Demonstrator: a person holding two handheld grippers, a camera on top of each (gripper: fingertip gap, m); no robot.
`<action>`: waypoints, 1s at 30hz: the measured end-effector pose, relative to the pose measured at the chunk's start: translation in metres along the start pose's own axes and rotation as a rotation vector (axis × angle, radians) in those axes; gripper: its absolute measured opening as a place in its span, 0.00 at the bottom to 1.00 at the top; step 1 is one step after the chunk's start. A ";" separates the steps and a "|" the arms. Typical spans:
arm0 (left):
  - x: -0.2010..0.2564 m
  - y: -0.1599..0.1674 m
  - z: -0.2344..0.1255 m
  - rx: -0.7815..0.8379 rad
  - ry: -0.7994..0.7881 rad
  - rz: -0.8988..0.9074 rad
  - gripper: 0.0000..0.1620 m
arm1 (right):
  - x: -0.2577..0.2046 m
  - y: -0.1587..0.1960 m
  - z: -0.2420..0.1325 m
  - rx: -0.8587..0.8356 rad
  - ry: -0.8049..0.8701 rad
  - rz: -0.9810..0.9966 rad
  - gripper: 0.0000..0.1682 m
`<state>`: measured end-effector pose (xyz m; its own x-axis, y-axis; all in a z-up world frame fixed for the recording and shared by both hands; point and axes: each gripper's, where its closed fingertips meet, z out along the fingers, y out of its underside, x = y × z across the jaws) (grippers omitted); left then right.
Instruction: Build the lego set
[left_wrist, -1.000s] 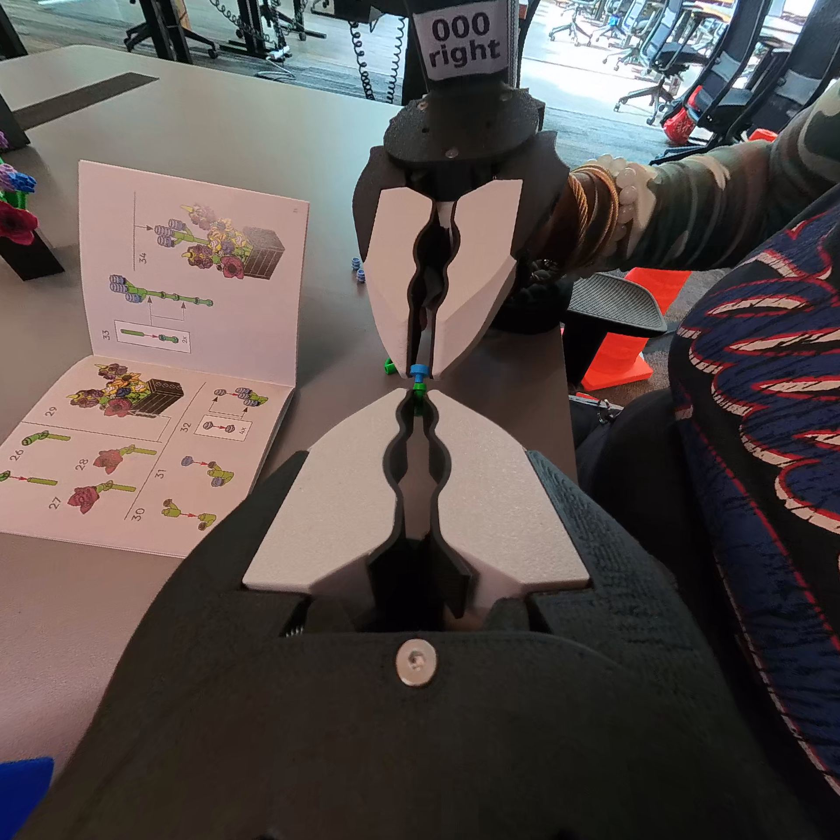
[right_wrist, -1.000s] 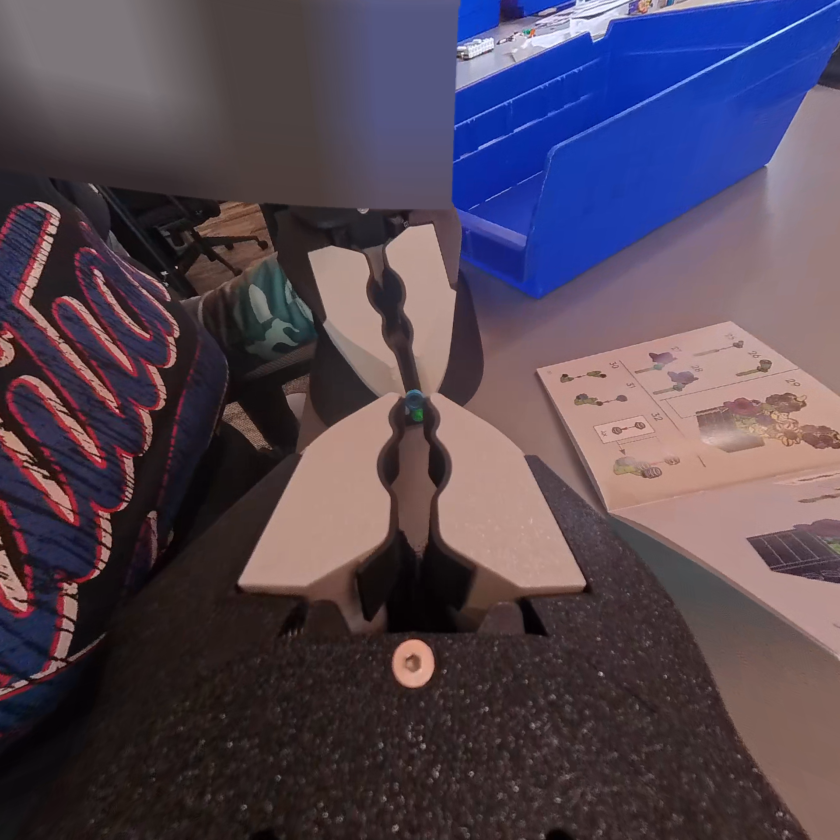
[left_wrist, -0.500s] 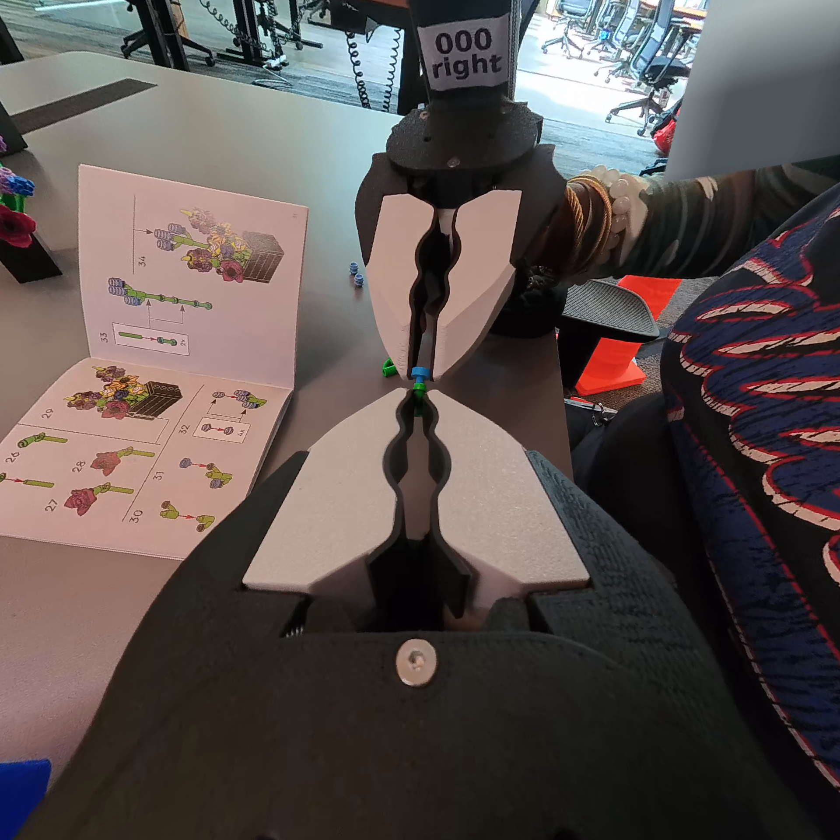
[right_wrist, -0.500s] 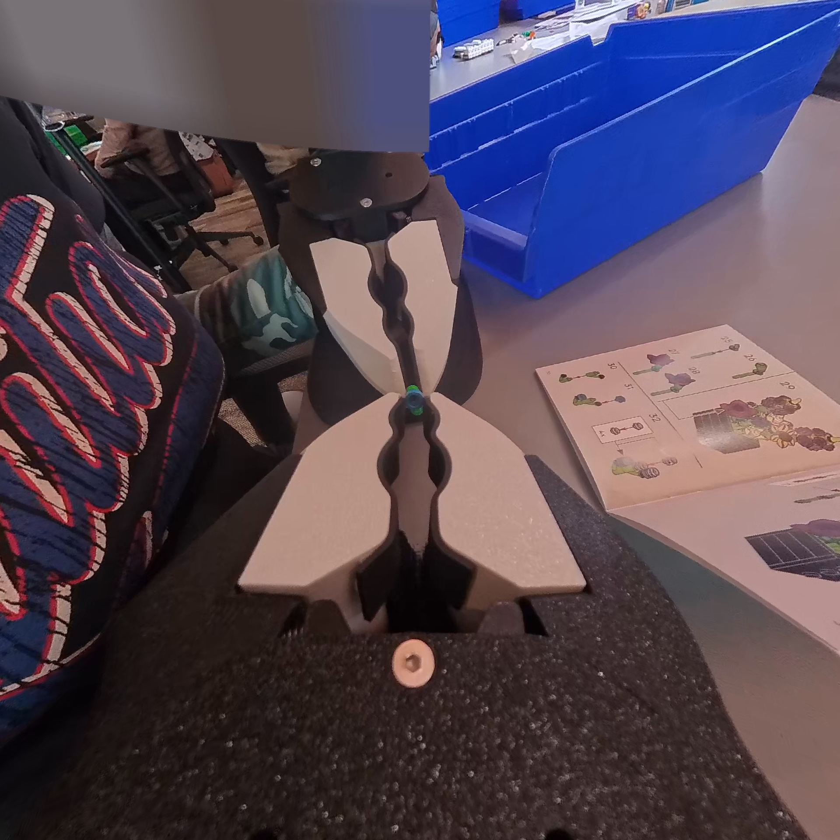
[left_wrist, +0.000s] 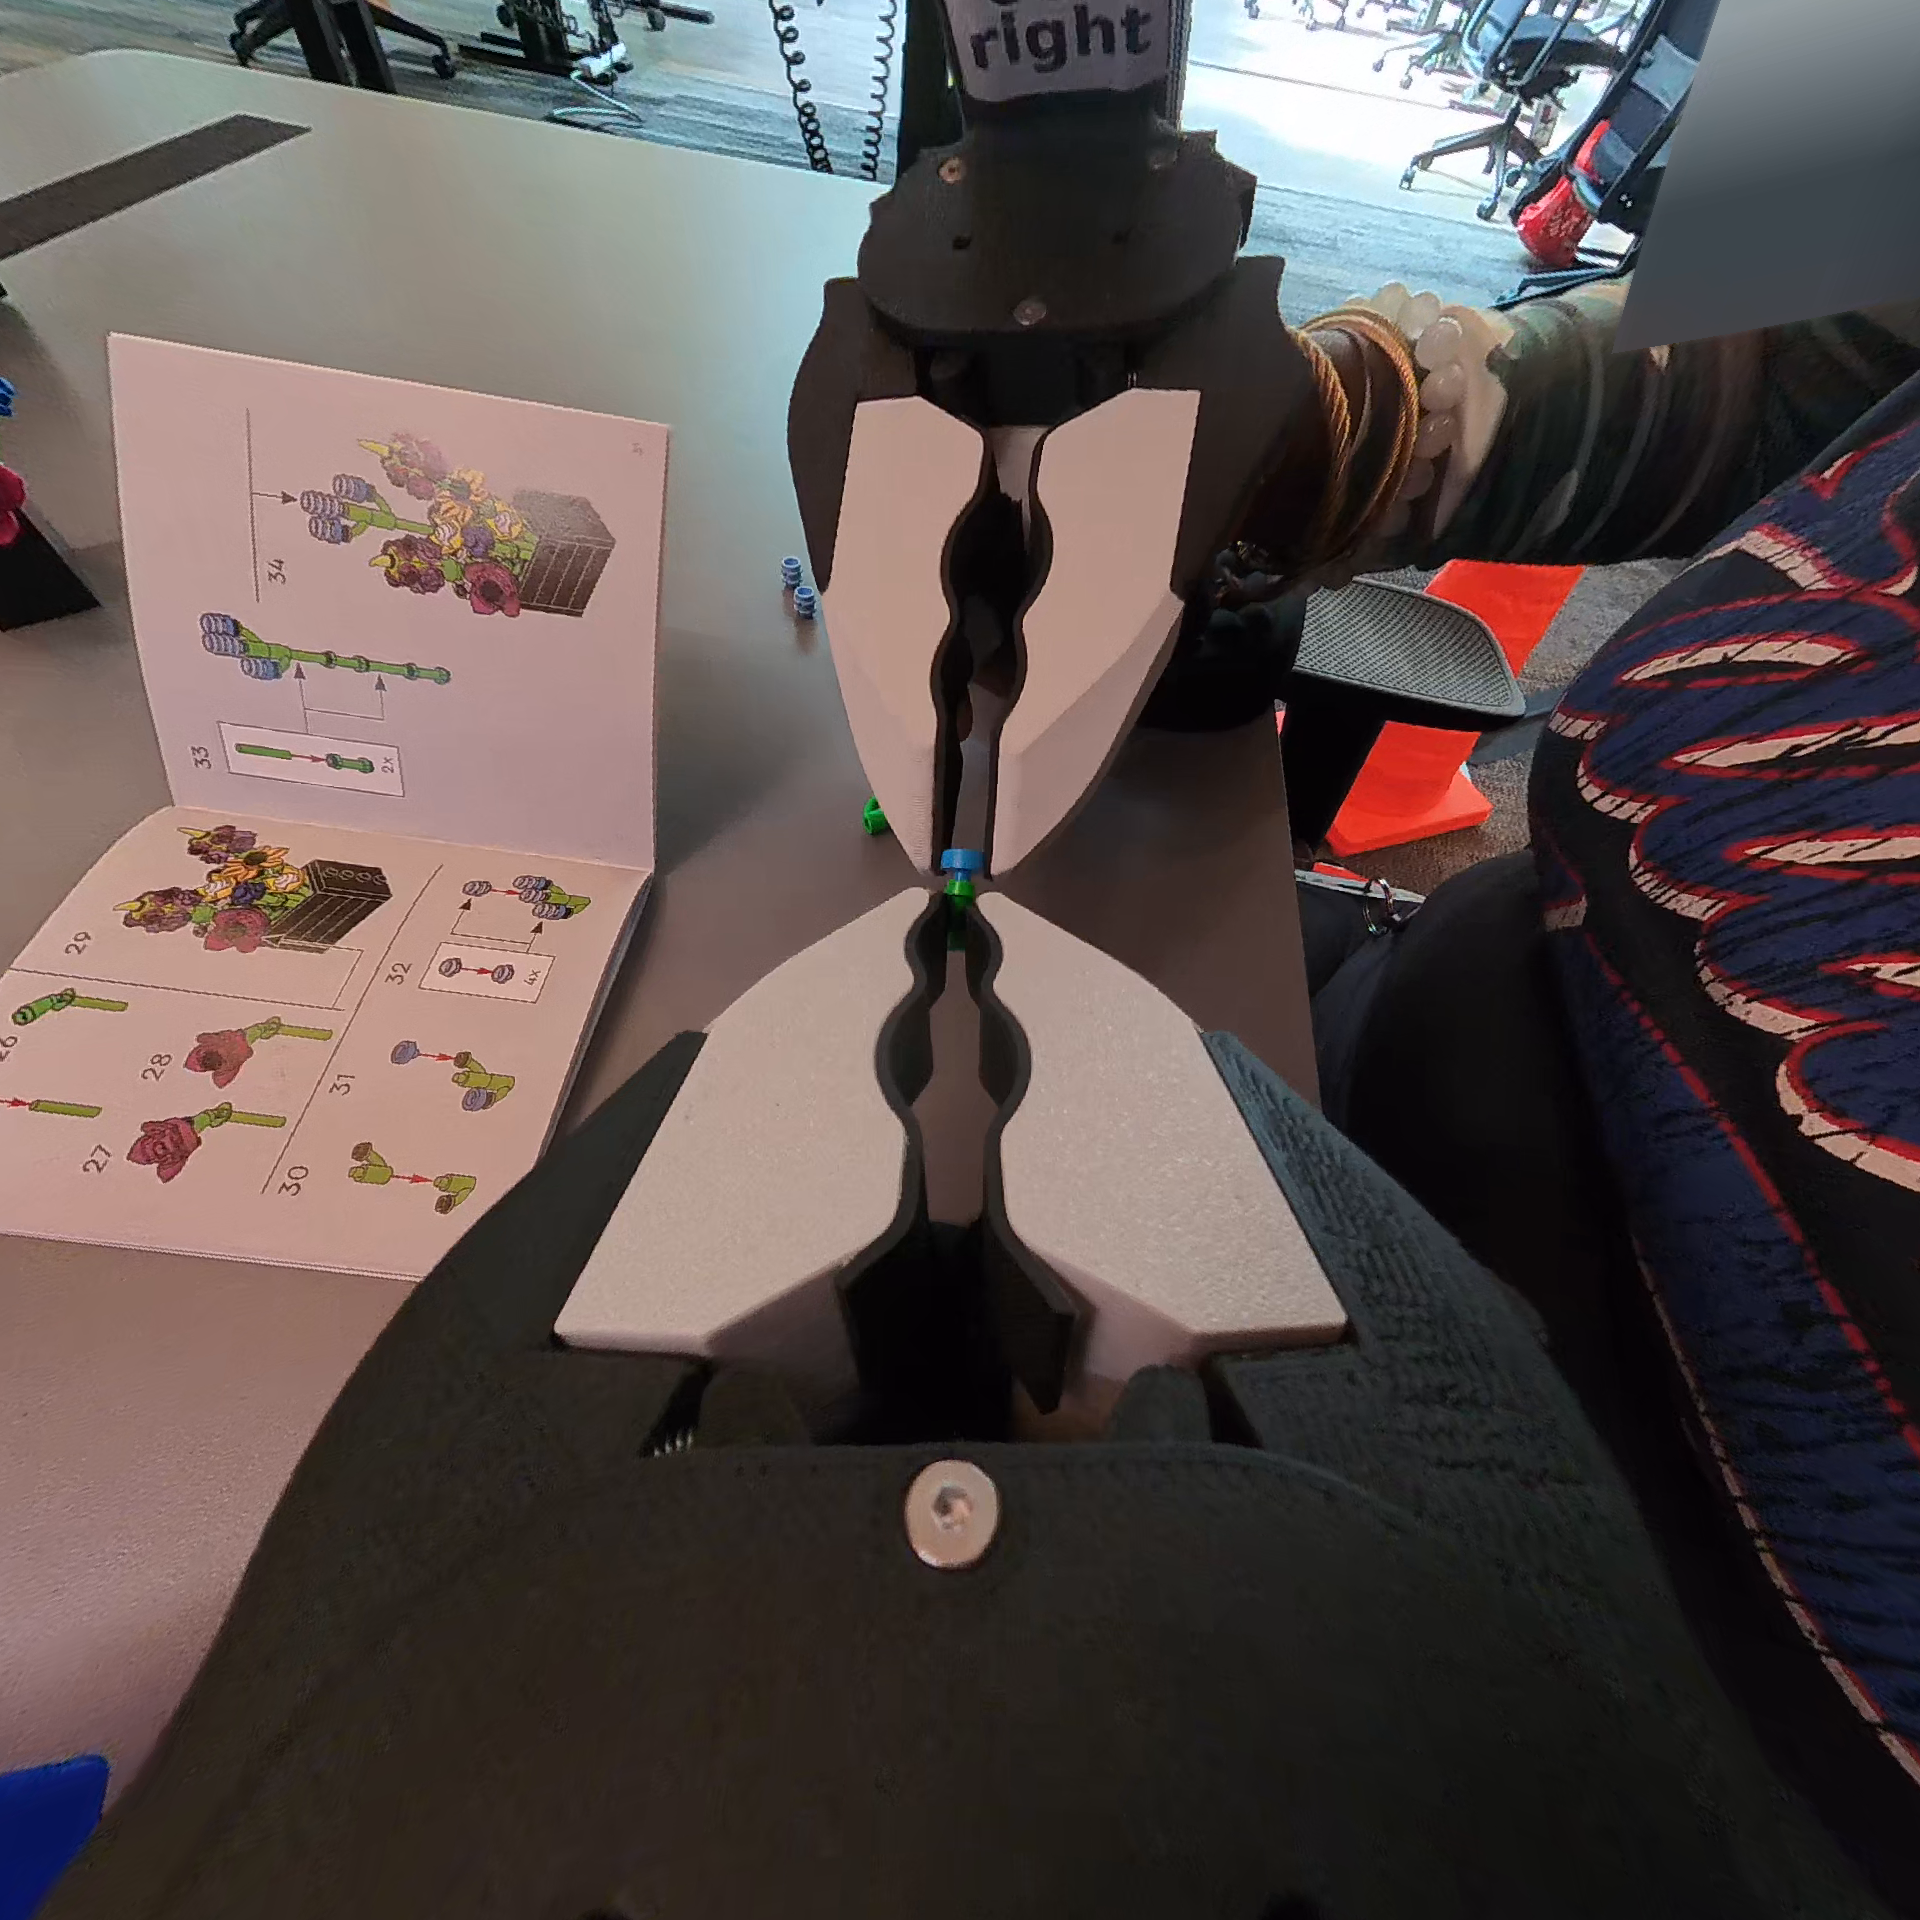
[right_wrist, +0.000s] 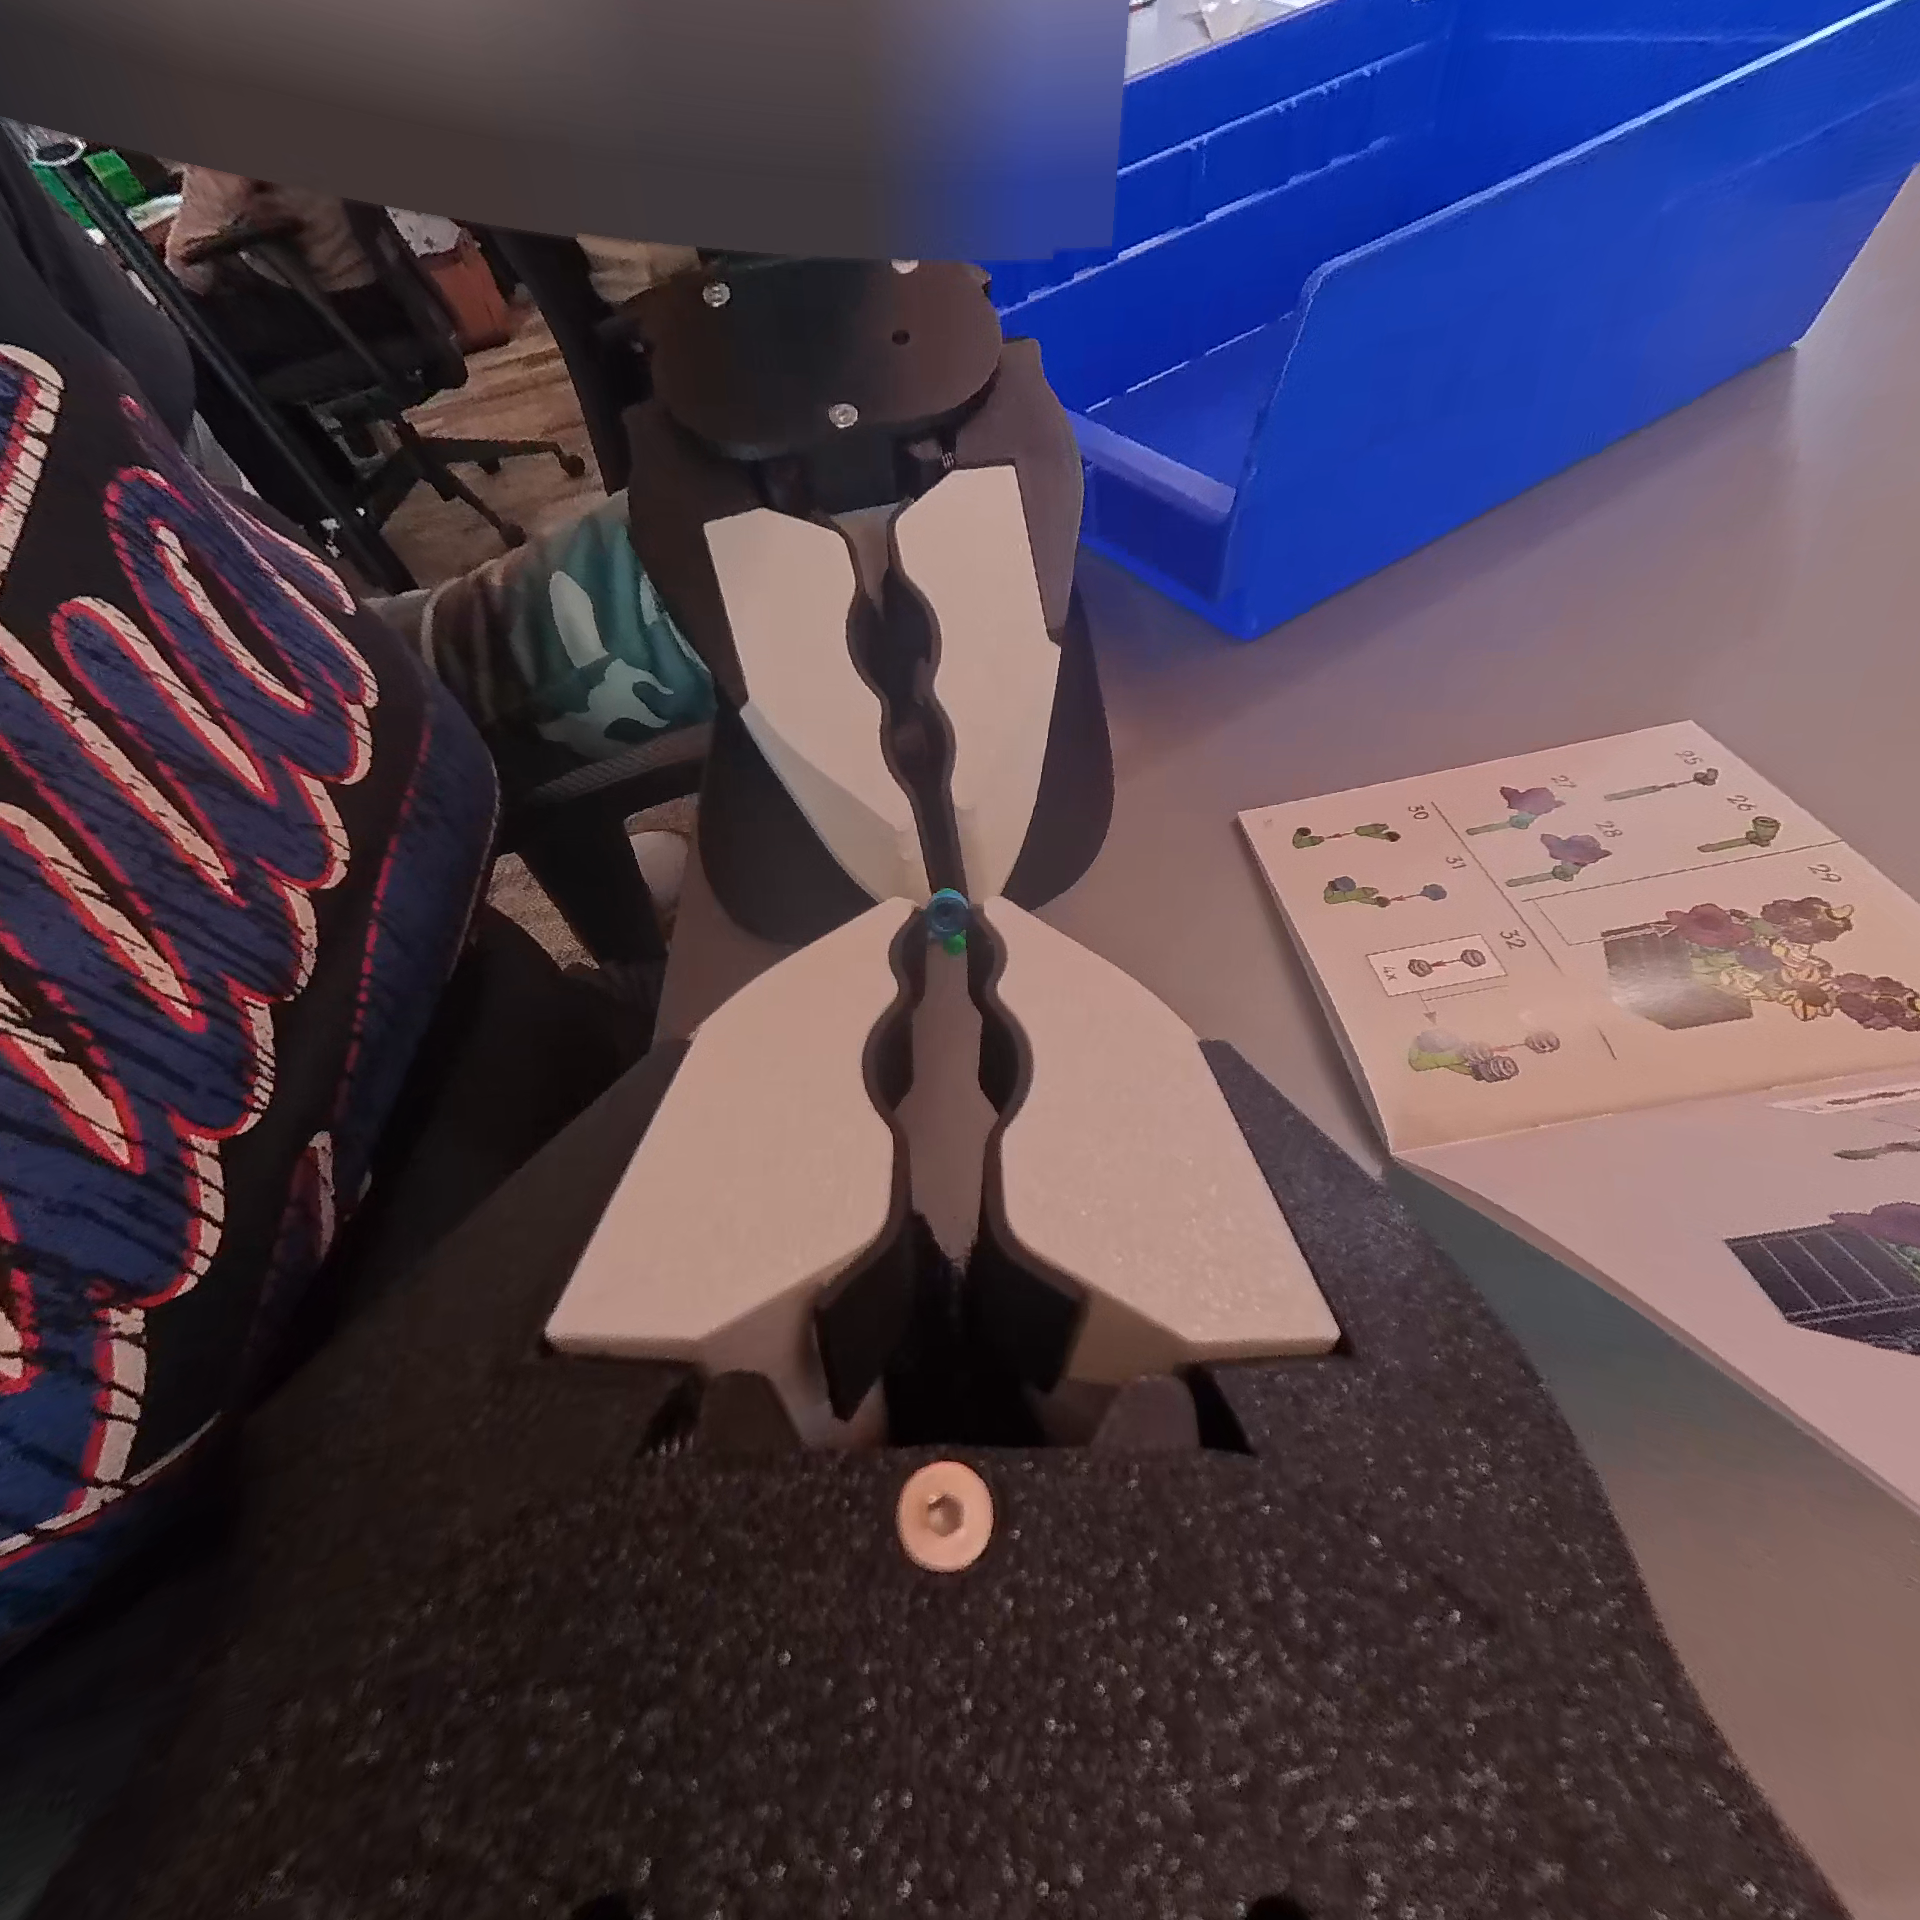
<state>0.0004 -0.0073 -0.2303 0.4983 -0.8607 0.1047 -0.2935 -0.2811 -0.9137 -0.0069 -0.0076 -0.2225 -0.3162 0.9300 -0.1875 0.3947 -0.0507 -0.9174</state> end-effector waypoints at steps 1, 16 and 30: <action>0.000 0.001 0.000 -0.007 -0.002 0.002 0.02 | 0.000 0.001 0.000 -0.012 0.002 -0.001 0.04; -0.001 0.014 0.009 -0.114 -0.031 0.024 0.02 | 0.003 0.016 0.004 -0.195 0.045 -0.009 0.04; -0.001 0.023 0.012 -0.182 -0.046 0.049 0.02 | 0.004 0.026 0.008 -0.287 0.051 -0.023 0.04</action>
<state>0.0035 -0.0077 -0.2560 0.5151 -0.8562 0.0400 -0.4588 -0.3149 -0.8309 -0.0048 -0.0084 -0.2502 -0.2872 0.9471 -0.1432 0.6184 0.0692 -0.7828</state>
